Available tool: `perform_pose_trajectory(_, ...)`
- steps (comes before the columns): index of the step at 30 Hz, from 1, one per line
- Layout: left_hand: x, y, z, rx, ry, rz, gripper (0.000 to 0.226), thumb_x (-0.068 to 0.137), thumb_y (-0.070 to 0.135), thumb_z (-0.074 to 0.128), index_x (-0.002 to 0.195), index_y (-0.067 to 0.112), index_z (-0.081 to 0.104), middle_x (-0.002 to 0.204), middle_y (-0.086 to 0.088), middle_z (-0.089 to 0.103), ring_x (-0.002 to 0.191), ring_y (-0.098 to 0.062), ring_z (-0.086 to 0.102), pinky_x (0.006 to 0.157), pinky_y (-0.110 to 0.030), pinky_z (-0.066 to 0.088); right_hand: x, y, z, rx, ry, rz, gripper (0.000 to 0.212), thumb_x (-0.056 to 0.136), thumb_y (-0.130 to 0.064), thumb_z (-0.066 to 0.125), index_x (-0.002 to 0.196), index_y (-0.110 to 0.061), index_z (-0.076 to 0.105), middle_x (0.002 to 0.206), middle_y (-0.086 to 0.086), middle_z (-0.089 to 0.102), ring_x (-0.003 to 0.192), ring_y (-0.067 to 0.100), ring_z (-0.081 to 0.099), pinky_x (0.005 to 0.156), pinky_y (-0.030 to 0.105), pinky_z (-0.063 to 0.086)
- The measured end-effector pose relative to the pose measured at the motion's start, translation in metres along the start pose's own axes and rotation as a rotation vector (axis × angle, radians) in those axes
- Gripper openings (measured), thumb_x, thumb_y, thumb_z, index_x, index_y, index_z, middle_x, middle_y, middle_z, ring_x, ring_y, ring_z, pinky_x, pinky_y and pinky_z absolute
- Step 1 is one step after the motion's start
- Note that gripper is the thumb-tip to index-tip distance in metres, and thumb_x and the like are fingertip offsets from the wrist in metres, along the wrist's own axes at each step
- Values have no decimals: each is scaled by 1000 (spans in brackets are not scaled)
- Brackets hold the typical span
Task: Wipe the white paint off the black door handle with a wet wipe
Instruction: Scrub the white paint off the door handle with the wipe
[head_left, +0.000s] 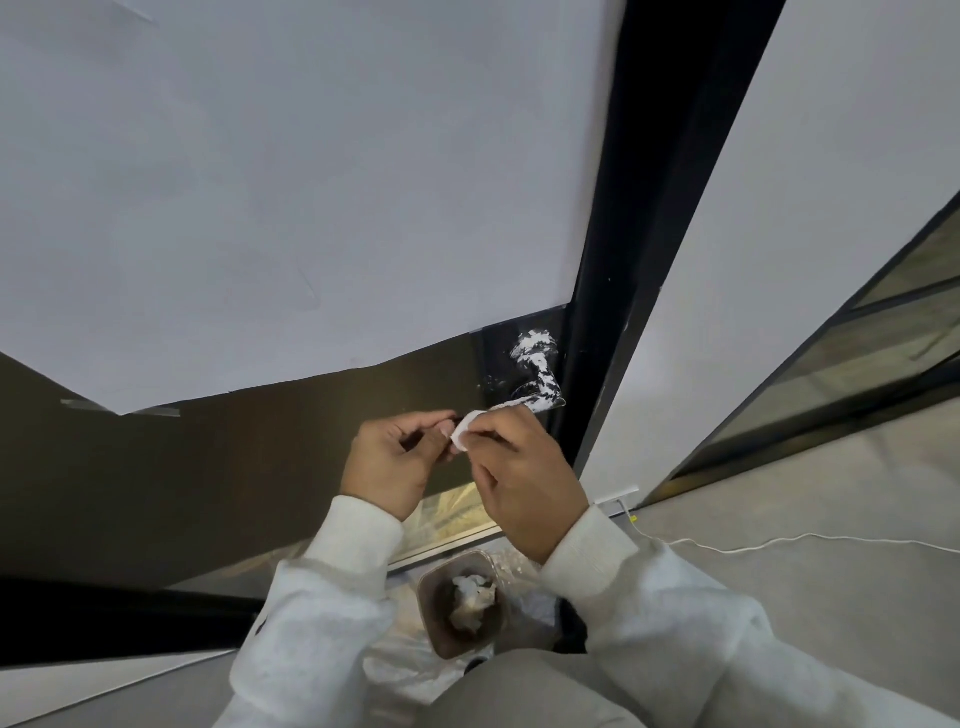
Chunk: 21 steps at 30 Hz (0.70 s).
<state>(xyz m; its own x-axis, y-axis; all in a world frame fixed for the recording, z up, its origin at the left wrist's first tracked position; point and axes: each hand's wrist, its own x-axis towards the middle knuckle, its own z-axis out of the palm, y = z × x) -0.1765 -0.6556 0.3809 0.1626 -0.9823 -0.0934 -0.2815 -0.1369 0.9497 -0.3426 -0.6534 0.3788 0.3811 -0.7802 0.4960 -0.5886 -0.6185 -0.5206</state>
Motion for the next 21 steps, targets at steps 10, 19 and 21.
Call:
perform_pose_trajectory(10, 0, 11, 0, 337, 26, 95, 13, 89, 27, 70, 98, 32, 78, 83, 18, 76, 84, -7, 72, 92, -42, 55, -4, 12, -14, -97, 9, 50, 25, 74, 12, 74, 97, 0, 75, 103, 12, 66, 93, 32, 62, 78, 38, 58)
perform_pose_trajectory(19, 2, 23, 0, 575, -80, 139, 21, 87, 41, 70, 107, 39, 73, 94, 22, 73, 94, -16, 64, 98, -41, 48, -9, 20, -12, -89, 23, 52, 24, 74, 9, 75, 96, 0, 75, 101, 12, 66, 93, 30, 61, 78, 34, 55)
perform_pose_trajectory(21, 1, 25, 2, 606, -72, 158, 20, 86, 34, 73, 106, 36, 74, 92, 19, 73, 91, -16, 63, 97, -37, 45, -17, 18, -11, -73, -11, 37, 22, 75, 7, 76, 95, -1, 75, 99, 11, 65, 90, 28, 61, 75, 34, 54)
